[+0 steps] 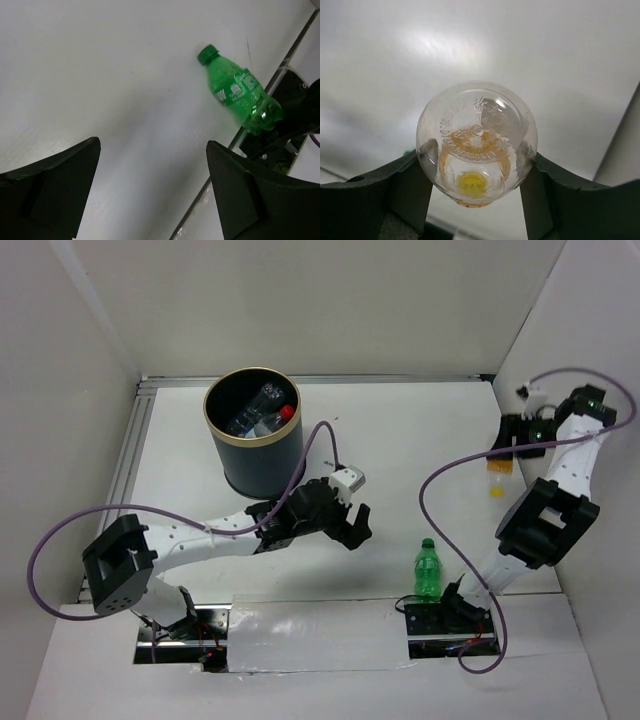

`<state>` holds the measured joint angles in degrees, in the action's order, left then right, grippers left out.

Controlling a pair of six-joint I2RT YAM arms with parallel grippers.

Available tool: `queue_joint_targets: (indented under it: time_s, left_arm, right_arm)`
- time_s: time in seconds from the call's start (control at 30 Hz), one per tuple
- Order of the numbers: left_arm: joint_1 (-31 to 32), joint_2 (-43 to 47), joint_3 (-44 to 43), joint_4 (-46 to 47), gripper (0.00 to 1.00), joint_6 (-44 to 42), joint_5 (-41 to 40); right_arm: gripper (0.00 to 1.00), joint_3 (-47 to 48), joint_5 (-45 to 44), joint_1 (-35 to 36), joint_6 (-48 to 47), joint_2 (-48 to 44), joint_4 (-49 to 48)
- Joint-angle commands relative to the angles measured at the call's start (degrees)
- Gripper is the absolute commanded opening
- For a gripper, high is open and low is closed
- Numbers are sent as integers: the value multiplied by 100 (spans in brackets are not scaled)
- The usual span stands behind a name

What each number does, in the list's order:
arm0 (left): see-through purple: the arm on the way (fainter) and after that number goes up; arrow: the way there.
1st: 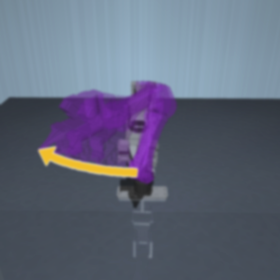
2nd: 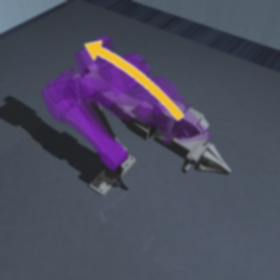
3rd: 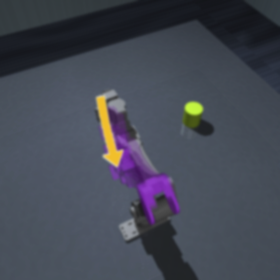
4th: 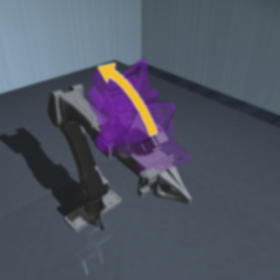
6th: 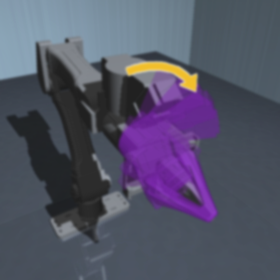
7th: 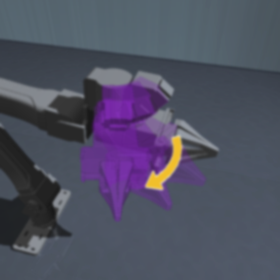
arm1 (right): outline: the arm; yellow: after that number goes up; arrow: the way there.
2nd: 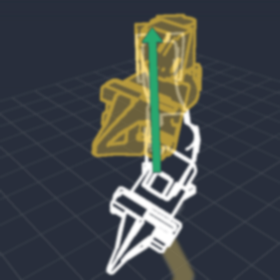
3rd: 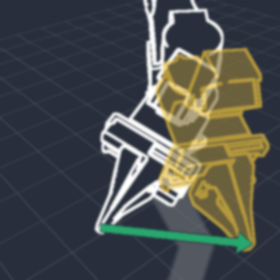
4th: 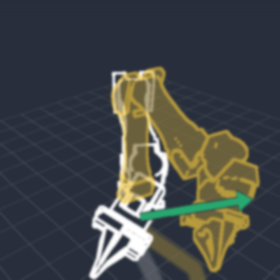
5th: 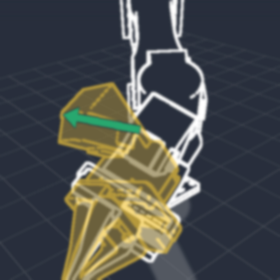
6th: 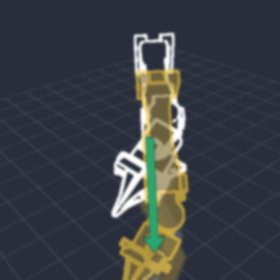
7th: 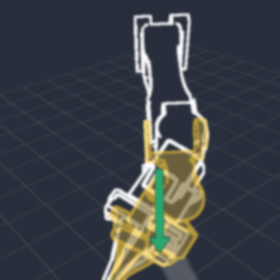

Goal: Put the plastic bottles in the bin

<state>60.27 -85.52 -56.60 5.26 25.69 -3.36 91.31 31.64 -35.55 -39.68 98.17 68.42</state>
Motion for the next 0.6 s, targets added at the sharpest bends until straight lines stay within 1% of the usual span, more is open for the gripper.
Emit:
queue_joint_targets:
  time_s: [0.0, 0.03, 0.07, 0.1, 0.13, 0.17, 0.2, 0.23, 0.27, 0.3, 0.33, 0.37, 0.4, 0.43, 0.47, 0.57]
  left_arm:
    - [29, 412, 429, 370, 100, 461, 430]
    - [29, 465, 535, 493, 100, 541, 502]
    - [29, 518, 727, 546, 100, 620, 572]
    - [29, 518, 807, 599, 100, 682, 721]
    - [29, 588, 869, 599, 100, 752, 801]
    - [29, 589, 931, 652, 100, 753, 906]
    - [29, 589, 1018, 652, 98, 753, 994]
    - [29, 589, 1071, 713, 98, 805, 1073]
    - [29, 589, 1142, 714, 98, 806, 1074]
    - [81, 589, 1290, 801, 98, 806, 1161]
    - [81, 589, 1344, 801, 97, 806, 1162]
    - [81, 589, 1397, 801, 97, 806, 1083]
    - [134, 589, 1502, 801, 97, 806, 1083]
    - [134, 589, 1555, 801, 97, 806, 1030]
    - [134, 641, 1608, 801, 97, 806, 1030]
    - [196, 755, 1774, 915, 97, 806, 960]
  right_arm:
    - [15, 1255, 2000, 486, -821, 123, 558]
    - [15, 1589, 2761, 827, -822, 123, 393]
    - [15, 1679, 3108, 1039, -822, 123, 200]
    - [13, 1680, 3390, 1294, -570, -42, -585]
    - [11, 1497, 3776, 1853, -219, -183, -1220]
    - [11, 1252, 3780, 2172, 394, -350, -2096]
    - [11, 971, 3675, 2488, 1148, -708, -4228]
    - [11, 750, 3474, 2796, 1982, -816, -5059]
    - [10, 644, 3368, 3417, 2112, -817, -5606]
    - [10, 860, 3201, 3736, 2175, -626, -5986]
    - [10, 1158, 3034, 4027, 2175, -415, -5990]
    - [10, 1857, 2980, 4265, 2297, -187, -5938]
    - [10, 2186, 2893, 4658, 2429, 260, -5937]
    - [10, 2468, 2822, 4828, 2630, 447, -5989]
    - [10, 2862, 2708, 5117, 2632, 588, -6051]
    - [10, 3417, 2558, 5496, 2790, 1028, -6253]
